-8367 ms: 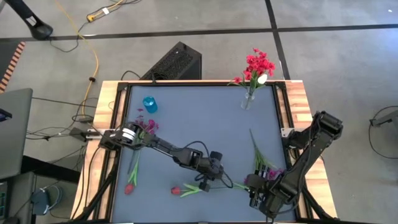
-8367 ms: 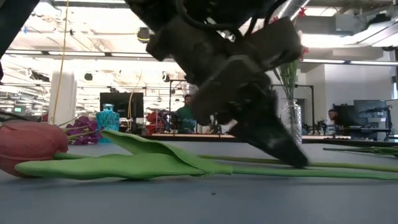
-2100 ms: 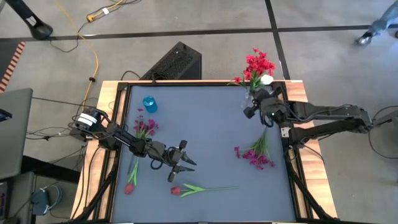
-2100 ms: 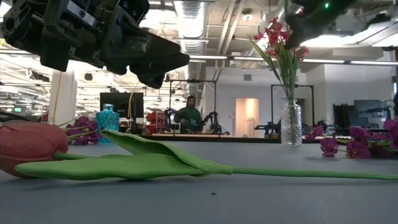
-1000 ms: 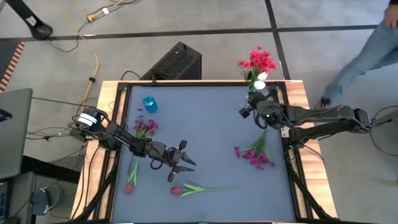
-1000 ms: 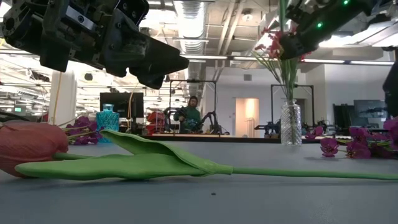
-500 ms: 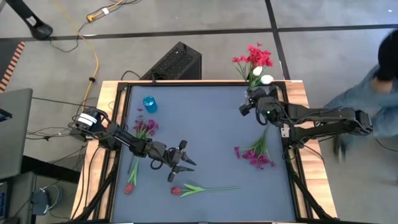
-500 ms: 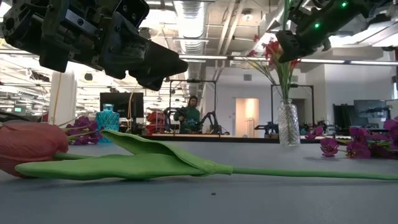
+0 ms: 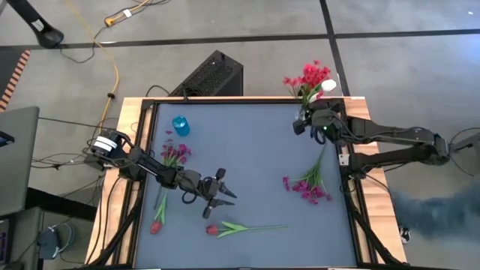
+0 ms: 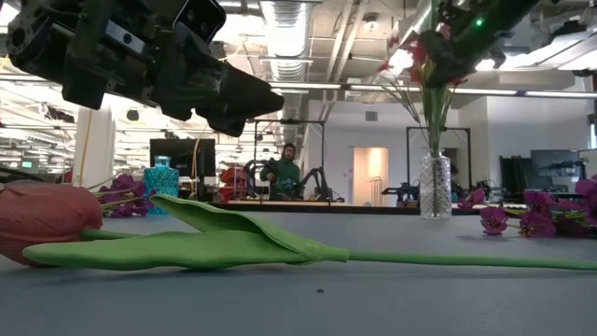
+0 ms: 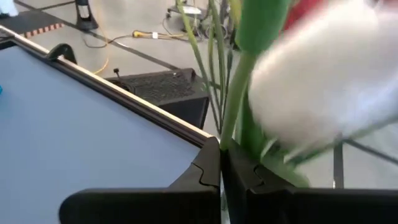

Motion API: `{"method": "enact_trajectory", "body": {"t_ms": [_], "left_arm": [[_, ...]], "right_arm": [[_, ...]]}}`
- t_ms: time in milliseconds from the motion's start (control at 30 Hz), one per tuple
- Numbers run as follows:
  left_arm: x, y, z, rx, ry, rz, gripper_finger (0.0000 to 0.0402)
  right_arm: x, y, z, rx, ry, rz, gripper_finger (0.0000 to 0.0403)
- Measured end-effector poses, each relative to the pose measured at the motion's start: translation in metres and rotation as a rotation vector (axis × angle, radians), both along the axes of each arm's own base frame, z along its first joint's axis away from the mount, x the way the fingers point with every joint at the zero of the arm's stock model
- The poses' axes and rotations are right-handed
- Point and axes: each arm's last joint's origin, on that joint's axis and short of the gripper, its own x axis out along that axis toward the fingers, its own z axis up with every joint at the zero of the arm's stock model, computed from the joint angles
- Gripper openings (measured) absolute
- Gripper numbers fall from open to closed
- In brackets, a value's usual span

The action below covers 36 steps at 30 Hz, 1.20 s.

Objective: Sort flowers into vase by color
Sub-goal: Put the white tulip into the transparent vase

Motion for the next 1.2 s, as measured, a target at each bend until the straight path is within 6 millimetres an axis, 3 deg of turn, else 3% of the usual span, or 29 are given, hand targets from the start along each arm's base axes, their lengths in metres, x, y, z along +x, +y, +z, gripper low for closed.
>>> {"method": "enact_trajectory", "body": {"t_ms": [367,800,1200], "left_arm": [[0.0,0.0,-0.001,-0.007,0.011,0.001,0.0108],[0.0,0.0,-0.002,-0.002,0.026,0.001,0.0108],[-0.001,0.0,-0.004,0.002,0.042,0.001,0.0108]], "right_arm": [[0.0,-0.02,-0.011,0.098,0.025,-0.046,0.0025],[0.018,-0.043,-0.039,0.18,0.125,-0.112,0.0025],[0.032,-0.049,-0.061,0.221,0.218,-0.125,0.0034]]}}
